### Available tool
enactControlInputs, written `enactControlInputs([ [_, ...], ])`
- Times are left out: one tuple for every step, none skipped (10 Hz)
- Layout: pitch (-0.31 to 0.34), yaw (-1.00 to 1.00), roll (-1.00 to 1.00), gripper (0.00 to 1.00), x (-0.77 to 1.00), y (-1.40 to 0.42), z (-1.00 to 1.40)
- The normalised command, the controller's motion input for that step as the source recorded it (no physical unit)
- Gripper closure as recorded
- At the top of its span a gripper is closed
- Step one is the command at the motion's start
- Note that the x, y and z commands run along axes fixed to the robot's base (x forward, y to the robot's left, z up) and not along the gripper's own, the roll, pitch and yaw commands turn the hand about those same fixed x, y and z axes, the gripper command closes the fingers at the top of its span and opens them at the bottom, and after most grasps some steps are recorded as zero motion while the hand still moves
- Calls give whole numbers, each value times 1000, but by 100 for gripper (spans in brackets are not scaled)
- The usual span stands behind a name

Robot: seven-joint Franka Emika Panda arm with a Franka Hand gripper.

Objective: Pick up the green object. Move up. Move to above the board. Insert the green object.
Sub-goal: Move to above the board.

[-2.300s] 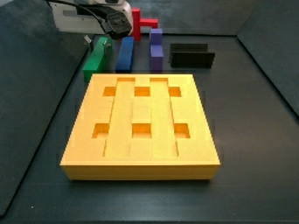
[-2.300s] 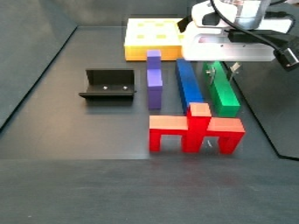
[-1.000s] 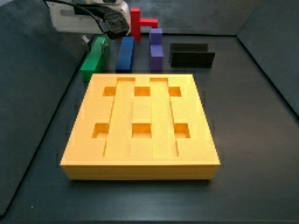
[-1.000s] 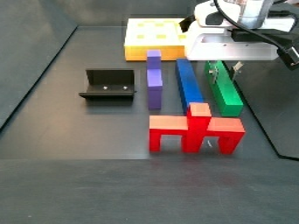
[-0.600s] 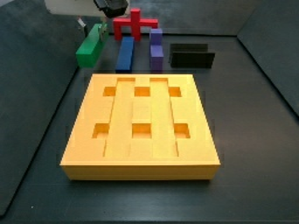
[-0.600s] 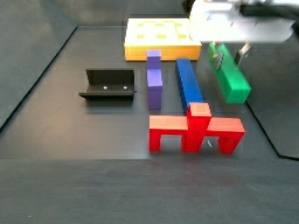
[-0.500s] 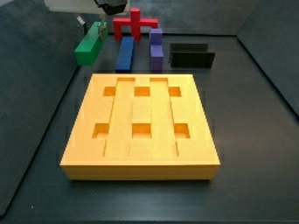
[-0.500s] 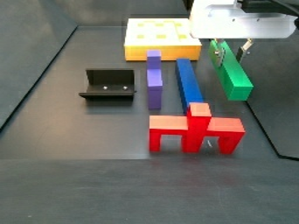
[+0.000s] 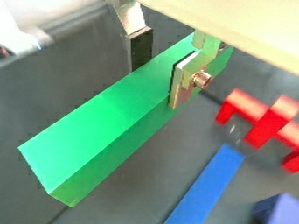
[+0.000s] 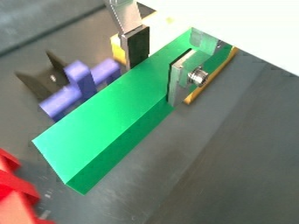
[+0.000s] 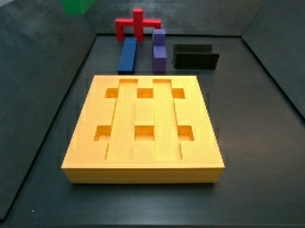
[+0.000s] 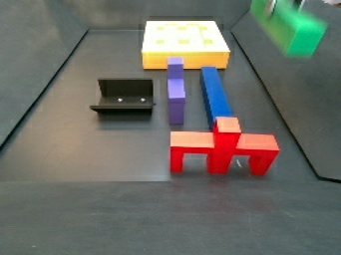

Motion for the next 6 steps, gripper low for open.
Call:
enactControlInputs([
  [97,3,4,100,6,-5,1400],
  [64,4,4,100,8,-7,601],
  [49,2,0,100,35,2,259],
  [186,10,92,100,883,-1400,232],
  [229,31,131,100,885,-1400,212],
  [269,29,116,100,939,-1400,197],
])
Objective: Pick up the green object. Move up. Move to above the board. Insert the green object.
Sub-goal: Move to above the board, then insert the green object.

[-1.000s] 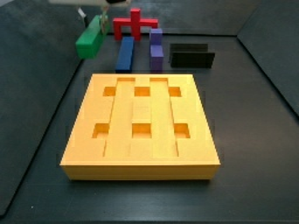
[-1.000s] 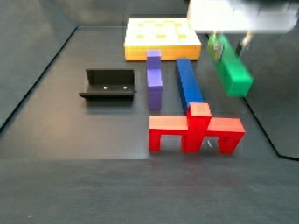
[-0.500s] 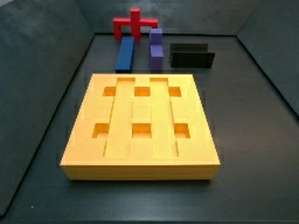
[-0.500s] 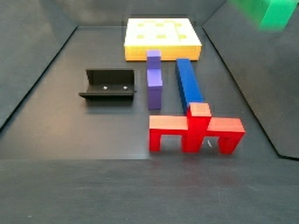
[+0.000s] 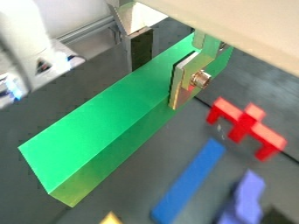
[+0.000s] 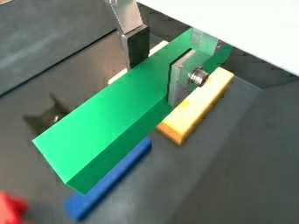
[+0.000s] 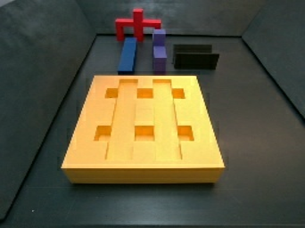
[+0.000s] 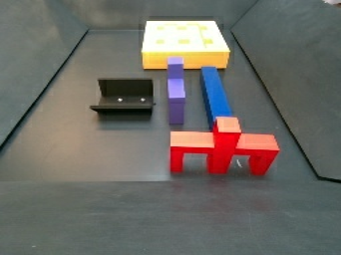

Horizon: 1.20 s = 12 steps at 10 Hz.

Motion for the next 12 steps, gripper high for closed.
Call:
enactControlInputs([
  [263,15,28,100,964,-1400,203],
  [203,11,23,100,955,-1400,236],
  [173,12,24,100,944,-1400,237],
  [138,9,2,100,1007,-1400,247],
  [139,8,29,100,644,-881,158],
  [139,8,54,100,419,-522,103],
  [103,11,43,100,253,-299,79],
  [63,8,43,100,148,-187,53],
  [-50,6,0,100,-777,40,-1000],
  [-53,0,0,100,-886,37,-1000],
  [-50,0,0,100,-894,43,-1000],
  [-44,0,0,100,-886,26,-1000],
])
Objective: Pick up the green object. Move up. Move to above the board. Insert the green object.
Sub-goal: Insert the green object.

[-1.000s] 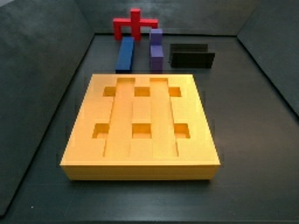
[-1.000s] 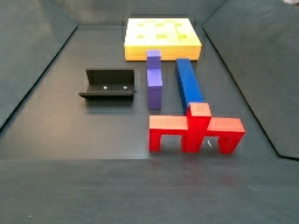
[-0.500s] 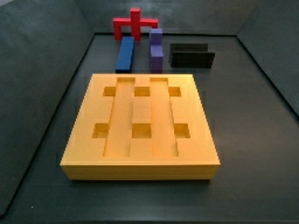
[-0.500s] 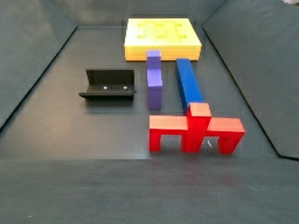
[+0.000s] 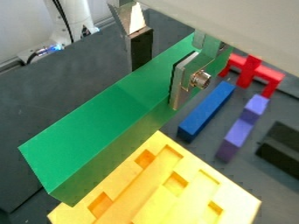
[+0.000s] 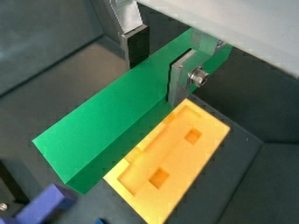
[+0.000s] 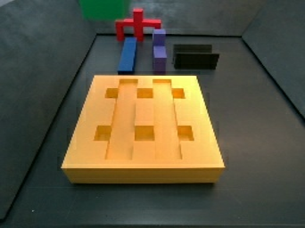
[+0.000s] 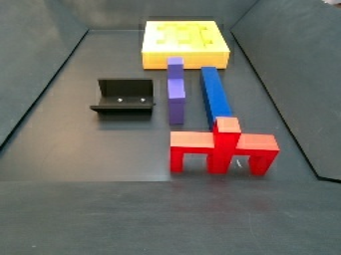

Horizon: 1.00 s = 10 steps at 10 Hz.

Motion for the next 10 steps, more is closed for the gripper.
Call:
enactControlInputs([
  [-80,29,79,100,-369,-137,-1000],
  [-121,186,0,100,137,-283,-971],
  [-131,183,0,100,157,-346,-949],
  [-136,146,0,100,149,-371,-951],
  [-154,71,56,100,171,-291,-929],
  [-191,154,84,100,220,-166,-811],
  [-176,171,100,100,166,-129,-823],
  [-159,114,109,100,114,-174,-854],
  [-163,31,130,100,0,-183,-851],
  [-147,0,157,100,0,-186,-866],
])
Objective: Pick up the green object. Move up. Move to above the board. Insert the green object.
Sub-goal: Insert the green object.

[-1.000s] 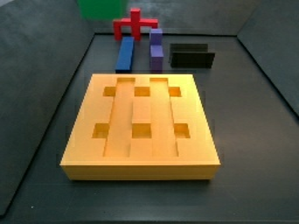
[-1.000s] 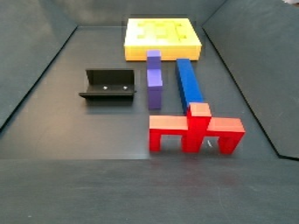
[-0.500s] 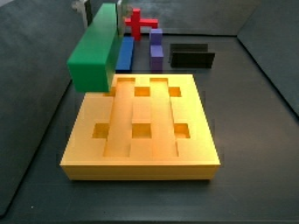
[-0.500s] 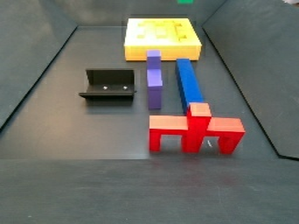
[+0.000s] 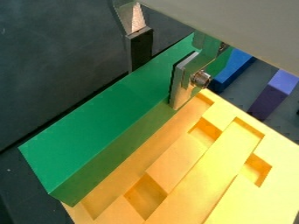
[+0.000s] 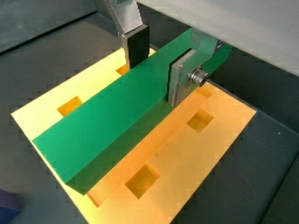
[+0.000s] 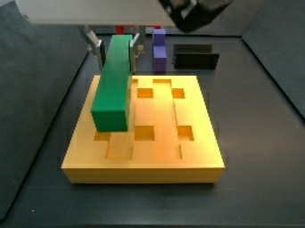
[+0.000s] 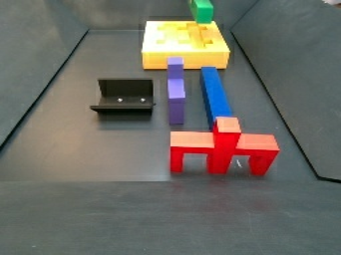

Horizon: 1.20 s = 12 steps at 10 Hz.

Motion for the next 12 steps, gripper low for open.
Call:
enactControlInputs([
  [-139,0,169,100,0,-151,-874],
  [-154,0,160,100,0,-120,-854],
  [-160,0,129,100,0,-40,-849],
  [-156,0,116,100,14,-3,-806],
  [-91,0,56,100,0,0,-589],
  [-54,0,27,100,0,0,-486],
  [-56,0,67,100,46,0,-491],
  [-46,0,71,100,154,43,-457],
  [-41,0,66,100,174,57,-440],
  [-43,0,43,100,74,77,-443],
  [-37,0,51,100,126,134,-420],
  [-19,0,59,100,186,146,-389],
])
